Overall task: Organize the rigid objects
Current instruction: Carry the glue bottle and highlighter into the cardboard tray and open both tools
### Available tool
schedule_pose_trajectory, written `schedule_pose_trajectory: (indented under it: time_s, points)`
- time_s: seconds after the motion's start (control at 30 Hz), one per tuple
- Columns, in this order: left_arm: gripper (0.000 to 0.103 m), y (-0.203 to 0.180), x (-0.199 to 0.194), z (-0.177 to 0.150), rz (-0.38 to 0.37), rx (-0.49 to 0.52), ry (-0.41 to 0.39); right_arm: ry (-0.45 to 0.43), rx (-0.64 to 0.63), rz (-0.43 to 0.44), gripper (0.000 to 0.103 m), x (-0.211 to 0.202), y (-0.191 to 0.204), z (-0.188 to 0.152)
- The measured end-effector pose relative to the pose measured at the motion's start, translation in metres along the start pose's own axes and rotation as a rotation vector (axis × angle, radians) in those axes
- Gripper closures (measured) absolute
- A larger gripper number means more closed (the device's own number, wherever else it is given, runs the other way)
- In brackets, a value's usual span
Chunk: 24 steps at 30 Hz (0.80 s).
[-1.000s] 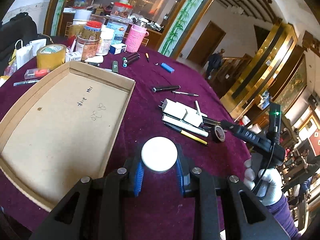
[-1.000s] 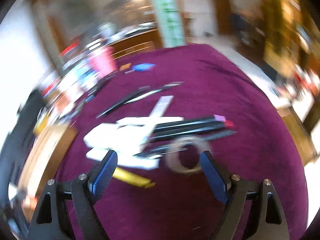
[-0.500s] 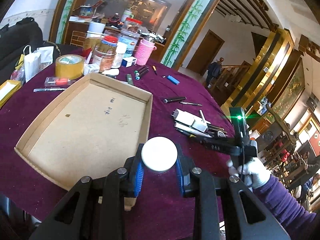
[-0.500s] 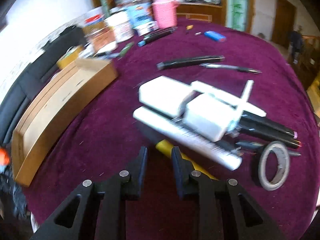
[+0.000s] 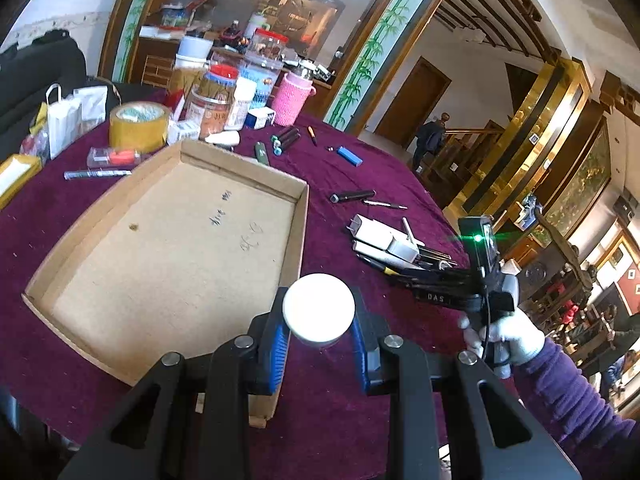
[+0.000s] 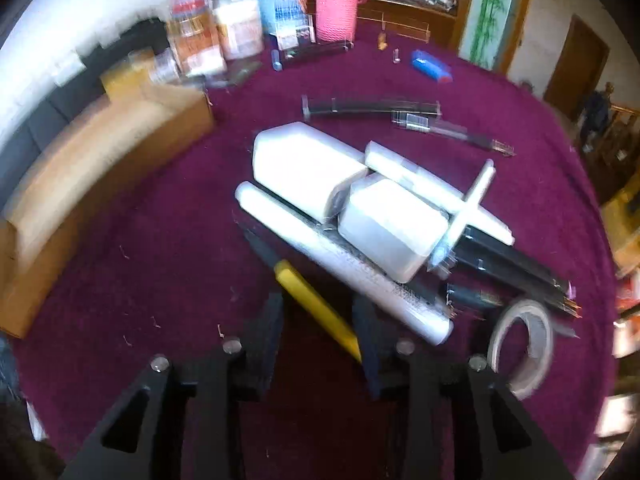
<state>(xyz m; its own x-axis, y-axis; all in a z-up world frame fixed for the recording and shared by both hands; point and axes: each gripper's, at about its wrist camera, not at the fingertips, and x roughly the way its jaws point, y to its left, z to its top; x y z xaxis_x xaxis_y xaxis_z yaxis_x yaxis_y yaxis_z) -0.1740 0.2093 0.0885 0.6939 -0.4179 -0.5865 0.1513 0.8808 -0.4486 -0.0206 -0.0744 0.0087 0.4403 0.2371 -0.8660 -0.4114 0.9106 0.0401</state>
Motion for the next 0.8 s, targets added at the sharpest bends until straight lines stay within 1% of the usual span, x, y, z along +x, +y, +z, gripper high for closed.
schedule_pose_trajectory:
  time_s: [0.03,0.07,0.1,0.13,0.17,0.23,0.27,0.3,0.37,0.4,0.43,0.47,0.5,0.57,0.63,0.7,0.73,0.8]
  points:
    - [0.077,0.000,0.001,-0.001,0.000,-0.002,0.002,0.004,0.008,-0.003,0.064,-0.002,0.001,0.001]
    - [0.077,0.001,0.001,-0.002,0.007,-0.001,0.004,0.008,-0.009,-0.019,0.068,-0.003,0.006,0.003]
    - [0.077,0.001,0.001,-0.002,0.011,0.000,0.005,0.012,-0.032,-0.028,0.075,-0.004,0.012,0.003]
    - [0.077,0.002,0.001,-0.002,0.015,-0.001,0.004,0.021,-0.044,-0.015,0.085,-0.007,0.018,0.004]
    - [0.077,0.004,0.001,-0.001,0.021,-0.003,-0.001,0.026,-0.044,-0.014,0.087,-0.005,0.021,0.005]
    - [0.077,0.007,0.001,0.002,0.032,-0.010,-0.004,0.020,-0.040,-0.022,0.087,-0.005,0.025,0.006]
    - [0.077,0.008,0.001,0.003,0.035,-0.013,-0.001,0.010,-0.023,-0.024,0.091,-0.005,0.026,0.008]
    - [0.077,0.010,0.001,0.005,0.038,-0.018,0.003,0.002,0.003,-0.010,0.092,-0.003,0.025,0.007]
    - [0.077,0.013,-0.002,0.008,0.033,-0.027,0.014,-0.010,0.076,0.084,0.094,-0.007,0.021,0.007]
    - [0.077,0.017,-0.004,0.012,0.023,-0.035,0.020,-0.024,0.106,0.110,0.094,-0.011,0.020,0.005]
    - [0.077,0.020,-0.007,0.016,0.017,-0.039,0.023,-0.037,0.155,0.165,0.094,-0.016,0.018,0.004]
    - [0.077,0.023,-0.008,0.019,0.015,-0.040,0.024,-0.055,0.216,0.246,0.094,-0.023,0.015,0.002]
    - [0.077,0.028,-0.009,0.025,0.014,-0.040,0.032,-0.069,0.254,0.299,0.094,-0.029,0.015,0.000]
    - [0.077,0.035,-0.002,0.039,0.024,-0.031,0.072,-0.098,0.318,0.409,0.094,-0.041,0.020,0.002]
    - [0.077,0.038,0.011,0.051,0.042,-0.009,0.112,-0.116,0.343,0.474,0.094,-0.048,0.031,0.007]
    - [0.077,0.040,0.031,0.065,0.072,0.021,0.147,-0.129,0.355,0.526,0.094,-0.045,0.052,0.021]
    - [0.077,0.041,0.040,0.070,0.085,0.026,0.159,-0.136,0.357,0.531,0.094,-0.043,0.062,0.031]
    - [0.077,0.045,0.066,0.082,0.081,0.017,0.203,-0.135,0.371,0.515,0.094,-0.035,0.075,0.047]
